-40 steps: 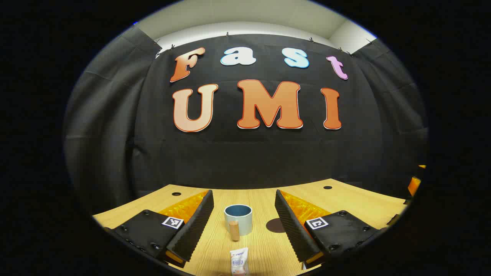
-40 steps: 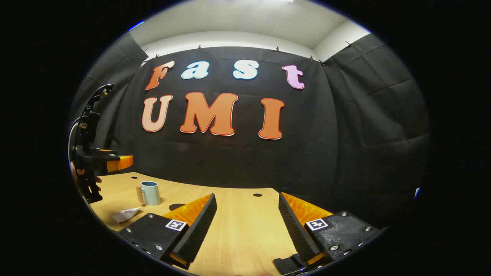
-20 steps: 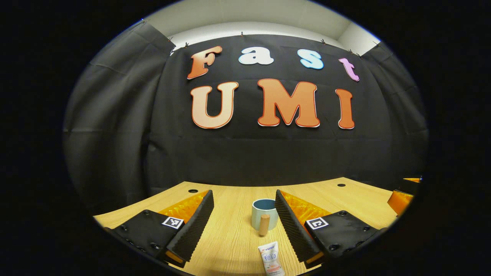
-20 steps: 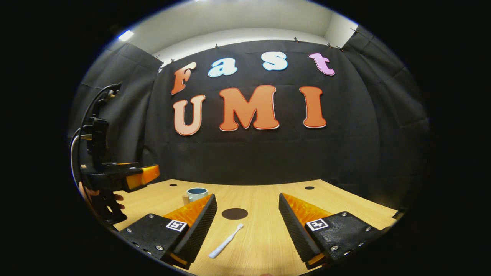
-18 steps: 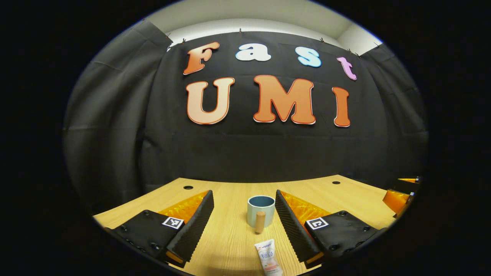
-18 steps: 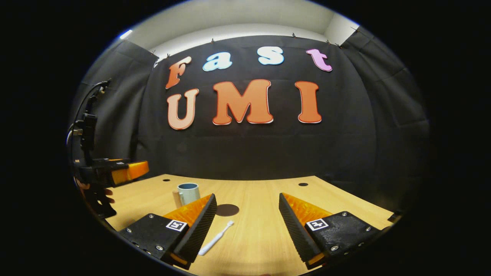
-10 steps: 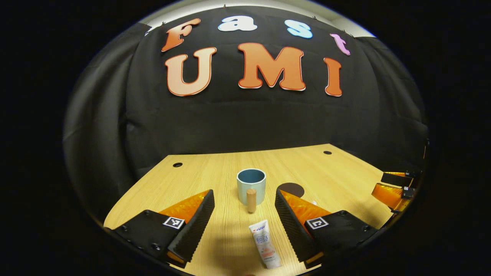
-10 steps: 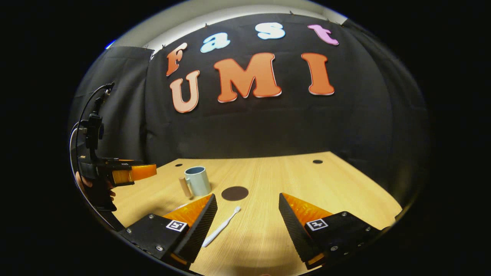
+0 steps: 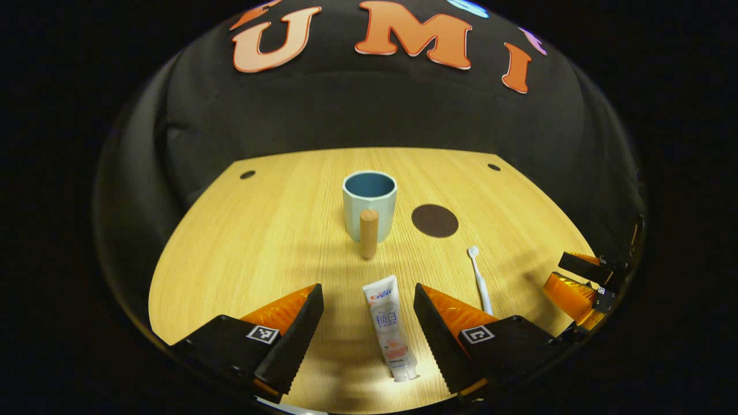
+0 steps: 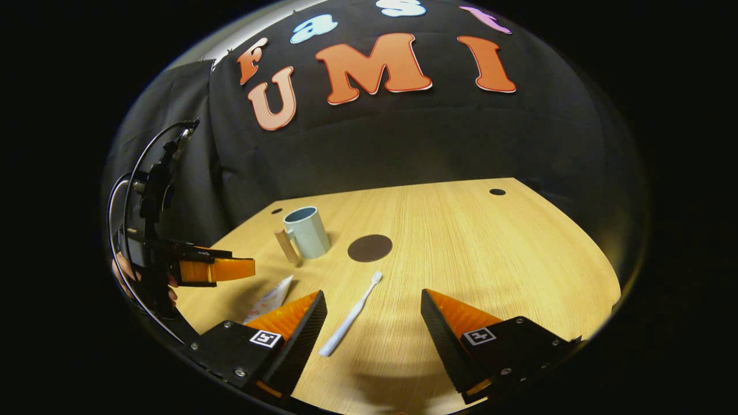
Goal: Put the toothbrush and toothpaste on the desktop into the cup, then pick up the cup and place it on the coaster on the desktop.
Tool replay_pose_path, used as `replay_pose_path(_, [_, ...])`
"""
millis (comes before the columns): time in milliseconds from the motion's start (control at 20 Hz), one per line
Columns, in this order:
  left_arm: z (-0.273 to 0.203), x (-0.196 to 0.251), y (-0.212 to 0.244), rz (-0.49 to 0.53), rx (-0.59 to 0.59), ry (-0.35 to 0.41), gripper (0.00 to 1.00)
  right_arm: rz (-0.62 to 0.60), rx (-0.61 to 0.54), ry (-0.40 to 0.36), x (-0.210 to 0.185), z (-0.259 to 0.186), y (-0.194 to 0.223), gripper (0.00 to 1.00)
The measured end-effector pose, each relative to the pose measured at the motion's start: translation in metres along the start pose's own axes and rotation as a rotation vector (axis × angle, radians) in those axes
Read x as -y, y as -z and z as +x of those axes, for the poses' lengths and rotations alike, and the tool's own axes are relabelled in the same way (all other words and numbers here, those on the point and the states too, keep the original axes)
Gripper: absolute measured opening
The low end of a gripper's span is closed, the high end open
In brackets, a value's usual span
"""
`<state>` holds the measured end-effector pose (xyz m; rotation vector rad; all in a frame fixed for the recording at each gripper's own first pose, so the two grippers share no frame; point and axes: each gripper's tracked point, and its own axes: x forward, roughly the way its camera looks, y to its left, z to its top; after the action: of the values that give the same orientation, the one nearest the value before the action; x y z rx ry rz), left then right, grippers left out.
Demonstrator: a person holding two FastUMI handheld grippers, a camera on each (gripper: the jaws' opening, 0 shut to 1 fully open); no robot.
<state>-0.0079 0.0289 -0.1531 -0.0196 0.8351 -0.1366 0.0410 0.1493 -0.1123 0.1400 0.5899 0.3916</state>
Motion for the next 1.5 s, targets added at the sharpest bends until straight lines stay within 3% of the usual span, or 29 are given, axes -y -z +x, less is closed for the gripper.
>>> replay_pose_path(350, [0.007,0.010,0.038,-0.071,-0.394,0.016,0.95,0.039,-0.120,-0.035,-0.010,0.017,0.015,0.99])
replay_pose_path(450, [0.011,0.008,0.038,-0.089,-0.439,0.001,0.89,0.036,-0.154,-0.023,-0.008,0.023,0.021,0.99])
replay_pose_path(500, [0.015,0.007,0.036,-0.094,-0.460,-0.005,0.76,0.036,-0.166,-0.015,-0.008,0.026,0.023,0.99])
replay_pose_path(550, [0.019,0.007,0.039,-0.105,-0.485,-0.006,0.69,0.036,-0.174,-0.013,-0.009,0.026,0.025,0.99])
replay_pose_path(650, [0.021,0.009,0.039,-0.095,-0.491,-0.016,0.66,0.040,-0.184,-0.008,-0.009,0.027,0.025,0.99])
replay_pose_path(750, [0.014,0.016,0.032,-0.078,-0.497,-0.025,0.46,0.046,-0.206,-0.001,-0.008,0.030,0.030,0.98])
replay_pose_path(850, [0.018,0.020,0.025,-0.070,-0.474,-0.017,0.45,0.052,-0.227,0.017,-0.004,0.035,0.034,0.98])
replay_pose_path(900, [0.018,0.024,0.025,-0.058,-0.479,-0.006,0.36,0.060,-0.236,0.027,-0.002,0.036,0.035,0.97])
replay_pose_path(1000, [0.021,0.028,0.014,-0.070,-0.452,0.012,0.34,0.078,-0.263,0.036,-0.001,0.039,0.038,0.97])
replay_pose_path(1050, [0.024,0.028,0.010,-0.045,-0.449,0.017,0.23,0.095,-0.282,0.032,-0.002,0.040,0.040,0.97])
replay_pose_path(1300, [0.027,0.028,0.001,-0.065,-0.425,0.017,0.23,0.214,-0.397,0.030,-0.019,0.050,0.055,0.86])
replay_pose_path(1500, [0.026,0.029,-0.002,-0.056,-0.420,0.009,0.23,0.290,-0.468,0.101,-0.017,0.055,0.064,0.75])
